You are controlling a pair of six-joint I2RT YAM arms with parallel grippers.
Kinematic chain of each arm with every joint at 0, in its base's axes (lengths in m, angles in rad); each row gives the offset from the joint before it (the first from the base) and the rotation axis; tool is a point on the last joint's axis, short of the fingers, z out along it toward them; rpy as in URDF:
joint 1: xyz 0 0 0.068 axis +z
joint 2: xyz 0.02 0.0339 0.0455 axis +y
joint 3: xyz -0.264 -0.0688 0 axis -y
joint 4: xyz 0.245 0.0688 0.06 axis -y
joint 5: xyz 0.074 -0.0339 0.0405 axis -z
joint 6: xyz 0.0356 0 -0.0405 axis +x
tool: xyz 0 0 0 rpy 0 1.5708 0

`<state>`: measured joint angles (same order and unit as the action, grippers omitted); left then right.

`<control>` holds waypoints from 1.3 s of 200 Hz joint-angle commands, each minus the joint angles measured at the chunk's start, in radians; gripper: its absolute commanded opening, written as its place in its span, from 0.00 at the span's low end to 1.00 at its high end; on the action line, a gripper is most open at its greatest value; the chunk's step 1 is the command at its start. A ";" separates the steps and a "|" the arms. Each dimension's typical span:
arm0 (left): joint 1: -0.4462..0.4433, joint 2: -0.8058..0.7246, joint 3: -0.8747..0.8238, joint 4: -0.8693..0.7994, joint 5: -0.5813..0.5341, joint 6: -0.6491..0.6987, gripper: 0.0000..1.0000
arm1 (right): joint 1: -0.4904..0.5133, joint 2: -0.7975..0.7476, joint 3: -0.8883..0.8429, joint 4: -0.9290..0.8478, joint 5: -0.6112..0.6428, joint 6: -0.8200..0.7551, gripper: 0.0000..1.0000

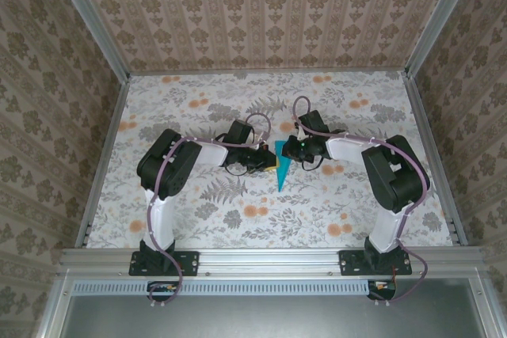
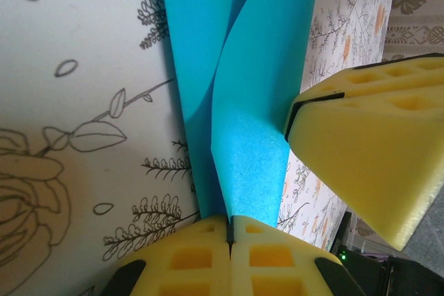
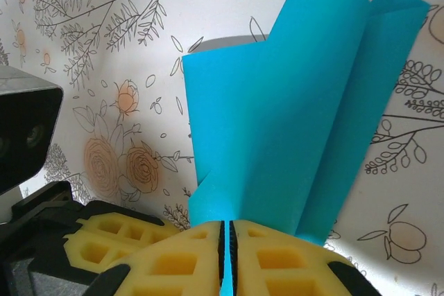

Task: Fold a paper plane with a square sheet of paper (fold left side to right side)
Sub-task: Fold the wing for the fifth time at the center of the table.

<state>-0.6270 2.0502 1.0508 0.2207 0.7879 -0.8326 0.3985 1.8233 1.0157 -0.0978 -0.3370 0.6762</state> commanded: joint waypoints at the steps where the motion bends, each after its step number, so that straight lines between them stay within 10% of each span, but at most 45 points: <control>1: 0.009 0.023 0.000 -0.077 -0.044 0.029 0.03 | 0.002 0.027 0.026 -0.033 0.035 -0.023 0.14; 260: -0.015 -0.227 -0.015 -0.200 0.026 0.075 0.21 | -0.002 0.096 -0.021 -0.133 0.074 -0.009 0.11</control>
<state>-0.6228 1.8481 1.0451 0.0650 0.7601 -0.7692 0.3977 1.8721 1.0260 -0.1284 -0.3103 0.6613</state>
